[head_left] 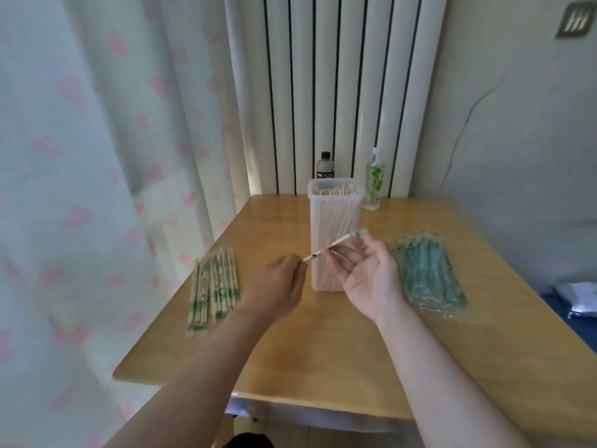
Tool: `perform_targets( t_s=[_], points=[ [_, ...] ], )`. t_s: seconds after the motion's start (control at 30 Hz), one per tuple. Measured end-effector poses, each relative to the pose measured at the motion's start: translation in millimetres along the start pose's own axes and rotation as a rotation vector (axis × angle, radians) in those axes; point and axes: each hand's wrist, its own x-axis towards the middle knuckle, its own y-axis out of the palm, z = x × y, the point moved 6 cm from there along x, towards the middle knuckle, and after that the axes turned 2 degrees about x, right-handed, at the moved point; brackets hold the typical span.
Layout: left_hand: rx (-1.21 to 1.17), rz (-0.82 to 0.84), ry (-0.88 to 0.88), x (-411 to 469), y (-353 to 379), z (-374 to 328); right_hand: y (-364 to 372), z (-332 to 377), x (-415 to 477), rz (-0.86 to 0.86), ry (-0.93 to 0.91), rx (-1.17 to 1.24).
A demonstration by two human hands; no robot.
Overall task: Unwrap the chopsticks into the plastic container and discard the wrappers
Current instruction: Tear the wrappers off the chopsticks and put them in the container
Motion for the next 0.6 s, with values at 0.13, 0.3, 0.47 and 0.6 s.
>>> perform_targets(
  t_s=[0.13,0.3,0.47,0.6],
  points=[
    [-0.016,0.032,-0.010,8.2,10.4,-28.2,-16.5,21.9,0.5,-0.027,-0.078,-0.261],
    [0.062,0.022,-0.011,18.9,16.2,-55.6,-31.2,25.5,-0.3,-0.104,-0.082,-0.416],
    [0.094,-0.019,0.049,23.0,17.0,-73.2,-39.8,21.4,-3.3,-0.115,-0.042,-0.430],
    [0.145,-0.063,0.075,20.2,19.4,-65.6,-49.0,46.5,-4.8,-0.234,-0.118,-0.330]
  ],
)
